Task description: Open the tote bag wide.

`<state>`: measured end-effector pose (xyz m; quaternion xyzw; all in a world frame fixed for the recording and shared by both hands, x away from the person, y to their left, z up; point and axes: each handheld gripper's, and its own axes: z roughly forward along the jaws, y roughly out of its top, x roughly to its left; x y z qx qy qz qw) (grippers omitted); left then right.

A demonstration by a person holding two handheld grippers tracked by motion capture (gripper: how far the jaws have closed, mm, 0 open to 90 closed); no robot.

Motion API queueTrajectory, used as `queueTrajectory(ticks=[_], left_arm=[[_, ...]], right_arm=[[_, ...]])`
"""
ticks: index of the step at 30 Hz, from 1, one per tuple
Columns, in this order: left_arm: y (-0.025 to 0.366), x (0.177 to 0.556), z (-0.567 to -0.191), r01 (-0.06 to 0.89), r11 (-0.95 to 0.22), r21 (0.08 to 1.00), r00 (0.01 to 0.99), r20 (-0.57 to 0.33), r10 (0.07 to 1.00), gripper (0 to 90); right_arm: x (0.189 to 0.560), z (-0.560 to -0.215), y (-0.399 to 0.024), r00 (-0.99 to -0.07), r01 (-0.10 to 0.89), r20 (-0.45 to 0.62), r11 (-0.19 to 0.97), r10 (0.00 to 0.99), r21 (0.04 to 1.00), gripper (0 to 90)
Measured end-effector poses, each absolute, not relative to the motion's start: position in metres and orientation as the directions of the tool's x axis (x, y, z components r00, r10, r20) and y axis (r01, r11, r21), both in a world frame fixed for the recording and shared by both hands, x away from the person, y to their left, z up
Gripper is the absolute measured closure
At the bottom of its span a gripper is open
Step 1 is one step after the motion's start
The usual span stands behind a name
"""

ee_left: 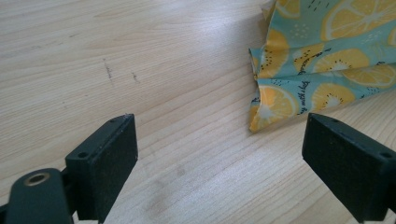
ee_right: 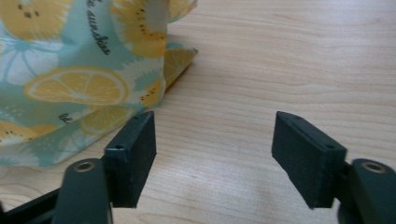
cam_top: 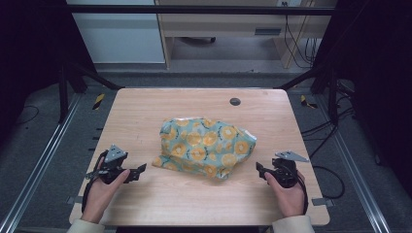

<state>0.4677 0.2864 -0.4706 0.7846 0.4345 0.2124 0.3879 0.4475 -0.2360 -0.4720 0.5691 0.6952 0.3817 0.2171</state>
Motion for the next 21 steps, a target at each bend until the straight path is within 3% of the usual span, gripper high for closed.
queueTrajectory(ticks=[5,12,21], left_arm=[[0.285,0.468,-0.473,0.531,-0.326,0.782,0.529,-0.006,0.848,10.2],[0.290,0.468,-0.475,0.573,-0.326,0.752,0.507,-0.013,0.862,11.2],[0.290,0.469,-0.474,0.603,-0.331,0.726,0.506,-0.027,0.862,10.6]], right_arm=[[0.445,-0.459,-0.232,-0.292,0.578,0.094,0.097,0.952,0.810,42.1],[0.448,-0.426,-0.214,-0.366,0.527,0.038,0.173,0.930,0.832,44.3],[0.466,-0.385,-0.189,-0.429,0.510,-0.034,0.274,0.903,0.816,27.9]])
